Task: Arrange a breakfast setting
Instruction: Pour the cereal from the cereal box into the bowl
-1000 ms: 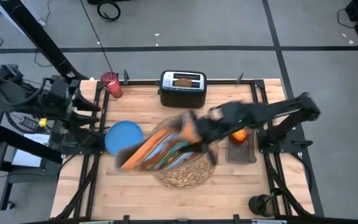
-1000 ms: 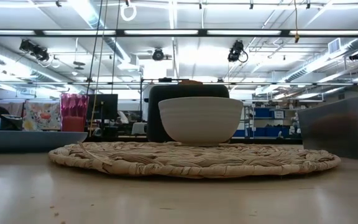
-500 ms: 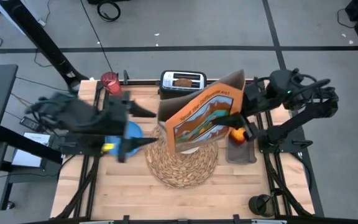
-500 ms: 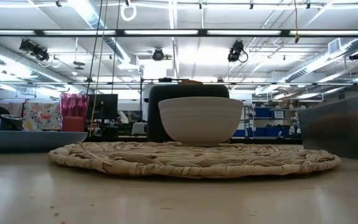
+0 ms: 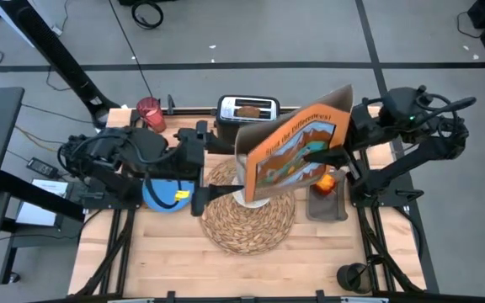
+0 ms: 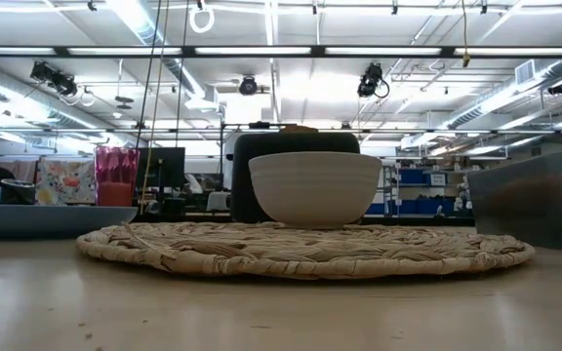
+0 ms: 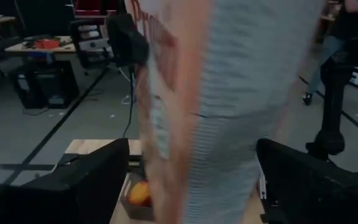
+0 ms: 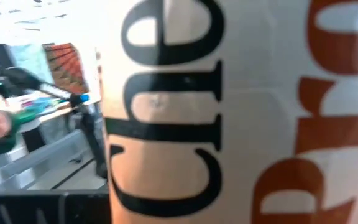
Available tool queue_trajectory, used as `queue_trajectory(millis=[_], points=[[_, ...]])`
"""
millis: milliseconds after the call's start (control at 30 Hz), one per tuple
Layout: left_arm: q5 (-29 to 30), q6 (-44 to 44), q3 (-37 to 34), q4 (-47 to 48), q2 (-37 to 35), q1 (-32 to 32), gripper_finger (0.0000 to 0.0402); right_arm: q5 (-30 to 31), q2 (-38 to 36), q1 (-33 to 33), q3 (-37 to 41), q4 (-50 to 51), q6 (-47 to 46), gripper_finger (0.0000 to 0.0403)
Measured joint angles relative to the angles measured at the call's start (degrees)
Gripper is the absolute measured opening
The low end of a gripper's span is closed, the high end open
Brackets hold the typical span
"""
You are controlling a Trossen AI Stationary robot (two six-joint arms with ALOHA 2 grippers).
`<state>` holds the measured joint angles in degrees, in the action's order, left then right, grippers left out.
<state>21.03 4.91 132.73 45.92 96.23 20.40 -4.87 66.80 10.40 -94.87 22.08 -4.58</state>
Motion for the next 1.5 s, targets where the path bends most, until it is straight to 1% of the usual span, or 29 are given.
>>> queue_trajectory(millis=[33, 133, 200, 300, 433, 600, 700, 800, 900, 1067, 1100, 1133, 1300, 1400, 1500], points=[[-0.55, -0.08, -0.08, -0.30, 0.15, 0.07, 0.0362, 1.51, -0.36, -0.09, 0.00, 0.02, 0.18, 0.0139], [-0.79, -1.15, -0.18, -2.25, 0.30, -0.03, 0.0362, 2.62, -1.13, -0.13, 0.02, 0.36, 0.27, 0.0139], [-0.40, -2.39, -0.15, -3.99, 0.30, -0.43, 0.0362, 1.86, -1.27, -0.09, 0.00, -0.45, 0.19, 0.0138], [0.76, -4.02, -0.11, -6.16, 1.14, -2.11, 0.0362, 2.48, -1.27, -0.09, 0.00, -0.15, 0.55, 0.0138], [0.48, -4.74, -0.11, -8.85, 3.02, -4.78, 0.0362, 5.29, -0.38, -0.13, 0.00, -0.66, 1.94, 0.0138], [-0.32, -3.97, -0.11, -9.88, 4.72, -7.52, 0.0361, 4.62, 0.44, -0.13, 0.00, -2.64, 3.18, 0.0138], [-0.67, -4.15, -0.07, -10.92, 4.87, -8.08, 0.0347, 4.63, 0.38, -0.13, 0.00, -2.91, 3.41, 0.0137], [-0.72, -4.50, -0.07, -11.70, 4.92, -8.26, 0.0309, 4.58, 0.15, -0.13, -0.01, -3.29, 4.05, 0.0140], [-0.59, -4.50, -0.07, -11.77, 4.83, -8.31, 0.0268, 4.21, 0.05, -0.13, -0.02, -4.04, 4.61, 0.0165], [-0.05, -4.24, -0.09, -11.61, 4.49, -8.35, 0.0265, 5.45, -0.29, -0.09, 0.00, -5.18, 7.02, 0.0211], [0.51, -4.12, -0.13, -11.14, 4.16, -8.37, 0.0258, 5.37, -0.49, -0.11, 0.00, -6.53, 7.57, 0.0222], [1.15, -4.12, -0.25, -10.21, 3.64, -8.37, 0.0248, 5.24, -1.08, -0.09, 0.00, -7.54, 7.97, 0.0232], [1.87, -3.69, -0.25, -8.95, -0.24, -8.41, 0.0246, 5.63, -5.95, -0.11, -0.92, -6.55, 12.14, 0.0291], [2.57, -3.64, 0.16, -10.70, -3.52, -8.80, 0.0246, 8.71, -9.07, -0.09, -0.96, -3.40, 13.93, 0.0316], [3.08, -4.15, 0.24, -12.44, -5.95, -9.26, 0.0246, 14.05, -11.38, -0.09, -0.71, 3.26, 13.63, 0.0326]])
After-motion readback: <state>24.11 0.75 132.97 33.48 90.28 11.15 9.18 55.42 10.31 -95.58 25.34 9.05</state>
